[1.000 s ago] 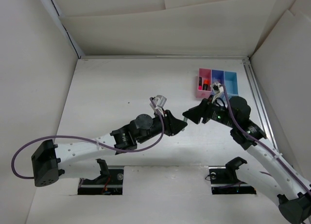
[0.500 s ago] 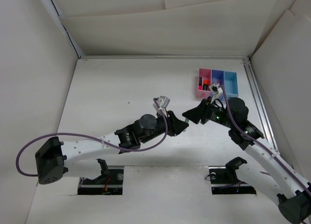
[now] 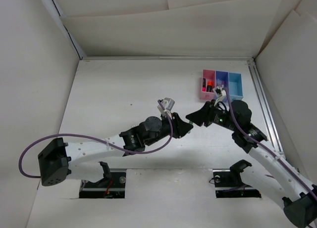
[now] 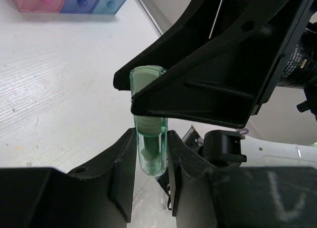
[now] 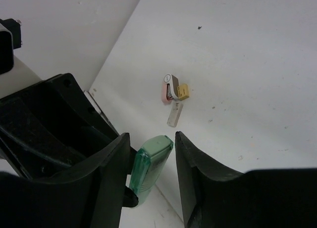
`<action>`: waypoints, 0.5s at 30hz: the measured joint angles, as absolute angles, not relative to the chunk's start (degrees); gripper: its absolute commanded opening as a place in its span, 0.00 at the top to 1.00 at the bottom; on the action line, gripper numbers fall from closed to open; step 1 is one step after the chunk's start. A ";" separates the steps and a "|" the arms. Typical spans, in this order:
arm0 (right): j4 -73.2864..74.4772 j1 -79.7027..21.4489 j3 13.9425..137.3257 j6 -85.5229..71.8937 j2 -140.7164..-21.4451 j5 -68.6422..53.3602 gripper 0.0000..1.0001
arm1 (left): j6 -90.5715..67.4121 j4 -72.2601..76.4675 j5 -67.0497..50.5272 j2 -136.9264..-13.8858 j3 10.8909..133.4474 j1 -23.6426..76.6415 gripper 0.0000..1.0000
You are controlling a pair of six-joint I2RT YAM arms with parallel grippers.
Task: Sort the stationery into containers
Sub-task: Place the stationery in the storage box.
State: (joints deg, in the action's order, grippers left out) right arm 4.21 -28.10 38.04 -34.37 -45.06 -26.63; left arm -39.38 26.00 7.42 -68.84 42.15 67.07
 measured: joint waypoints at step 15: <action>3.25 -28.16 37.36 -36.36 -45.04 -26.55 0.85 | -38.76 27.09 8.60 -69.28 42.17 67.13 1.00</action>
